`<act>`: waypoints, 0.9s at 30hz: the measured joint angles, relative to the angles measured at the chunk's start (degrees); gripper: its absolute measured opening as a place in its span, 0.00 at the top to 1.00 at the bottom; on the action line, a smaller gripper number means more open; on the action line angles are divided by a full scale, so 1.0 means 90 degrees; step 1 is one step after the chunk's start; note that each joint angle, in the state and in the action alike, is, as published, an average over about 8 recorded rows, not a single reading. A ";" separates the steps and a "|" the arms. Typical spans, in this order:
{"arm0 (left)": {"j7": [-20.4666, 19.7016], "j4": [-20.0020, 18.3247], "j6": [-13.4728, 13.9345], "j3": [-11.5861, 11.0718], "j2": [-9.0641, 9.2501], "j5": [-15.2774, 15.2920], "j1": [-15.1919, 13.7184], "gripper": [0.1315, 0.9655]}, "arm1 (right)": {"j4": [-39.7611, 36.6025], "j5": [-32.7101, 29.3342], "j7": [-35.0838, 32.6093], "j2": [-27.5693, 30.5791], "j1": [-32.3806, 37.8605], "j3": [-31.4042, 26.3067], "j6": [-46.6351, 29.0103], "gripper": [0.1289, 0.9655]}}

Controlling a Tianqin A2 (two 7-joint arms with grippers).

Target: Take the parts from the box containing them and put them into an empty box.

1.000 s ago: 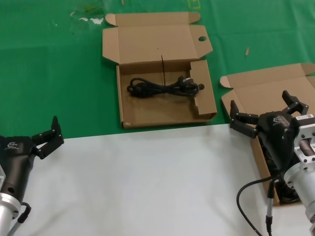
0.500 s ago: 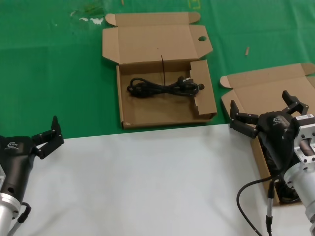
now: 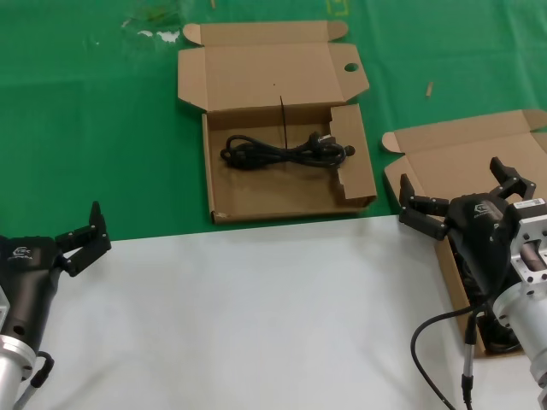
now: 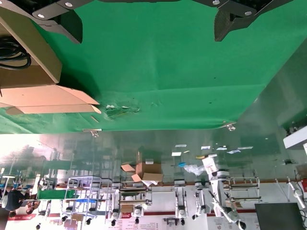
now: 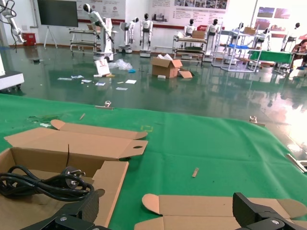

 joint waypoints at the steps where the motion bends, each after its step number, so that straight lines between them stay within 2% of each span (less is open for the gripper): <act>1: 0.0000 0.0000 0.0000 0.0000 0.0000 0.0000 0.0000 0.00 | 0.0000 0.0000 0.0000 0.0000 0.0000 0.0000 0.0000 0.00; 27: 0.0000 0.0000 0.0000 0.0000 0.0000 0.0000 0.0000 0.00 | 0.0000 0.0000 0.0000 0.0000 0.0000 0.0000 0.0000 0.00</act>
